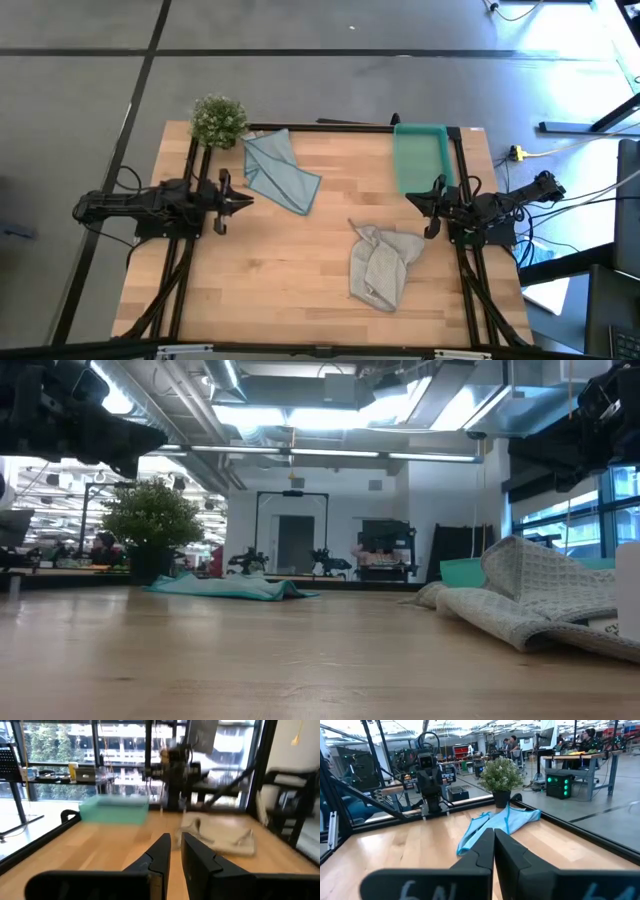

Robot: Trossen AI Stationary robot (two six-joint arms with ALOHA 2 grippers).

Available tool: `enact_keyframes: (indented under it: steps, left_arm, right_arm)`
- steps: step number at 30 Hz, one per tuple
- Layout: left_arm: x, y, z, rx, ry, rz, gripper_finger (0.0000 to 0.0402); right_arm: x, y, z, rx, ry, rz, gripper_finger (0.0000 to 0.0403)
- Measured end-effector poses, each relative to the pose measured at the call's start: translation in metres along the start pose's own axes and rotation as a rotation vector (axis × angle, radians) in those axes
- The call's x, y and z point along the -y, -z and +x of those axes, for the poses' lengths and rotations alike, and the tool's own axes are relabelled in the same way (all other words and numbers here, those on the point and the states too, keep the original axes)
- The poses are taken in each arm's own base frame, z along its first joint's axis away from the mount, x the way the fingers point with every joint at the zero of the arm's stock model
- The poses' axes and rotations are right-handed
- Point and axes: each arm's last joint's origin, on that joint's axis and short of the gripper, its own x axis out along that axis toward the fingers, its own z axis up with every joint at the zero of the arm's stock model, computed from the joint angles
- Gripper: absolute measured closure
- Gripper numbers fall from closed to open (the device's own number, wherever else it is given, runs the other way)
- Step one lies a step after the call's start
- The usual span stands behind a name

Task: Roll microfiber towels into tight, uniform cylinder then place into a basket
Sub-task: Put the towels into the green bin

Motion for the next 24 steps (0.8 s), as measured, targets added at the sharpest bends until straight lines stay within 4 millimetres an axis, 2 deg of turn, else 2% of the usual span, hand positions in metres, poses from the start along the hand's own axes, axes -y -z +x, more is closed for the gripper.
enact_keyframes:
  steps: [6, 10, 18, 24]
  left_arm:
    - [0.0, -0.023, -0.003, 0.236, -0.008, -0.016, 0.036]
    - [-0.001, -0.045, -0.007, 0.271, -0.087, -0.017, 0.036]
    - [-0.001, -0.104, -0.008, 0.139, -0.193, 0.052, 0.036]
    - [0.0, -0.136, 0.02, -0.111, -0.263, 0.096, 0.036]
  right_arm:
    - [0.0, 0.0, 0.0, 0.0, 0.0, 0.002, 0.0389]
    - [0.0, 0.0, 0.0, 0.001, 0.0, 0.0, 0.0389]
    - [0.0, 0.0, 0.0, 0.001, 0.0, -0.001, 0.0389]
    - [0.0, 0.0, 0.0, 0.003, 0.0, -0.025, 0.0389]
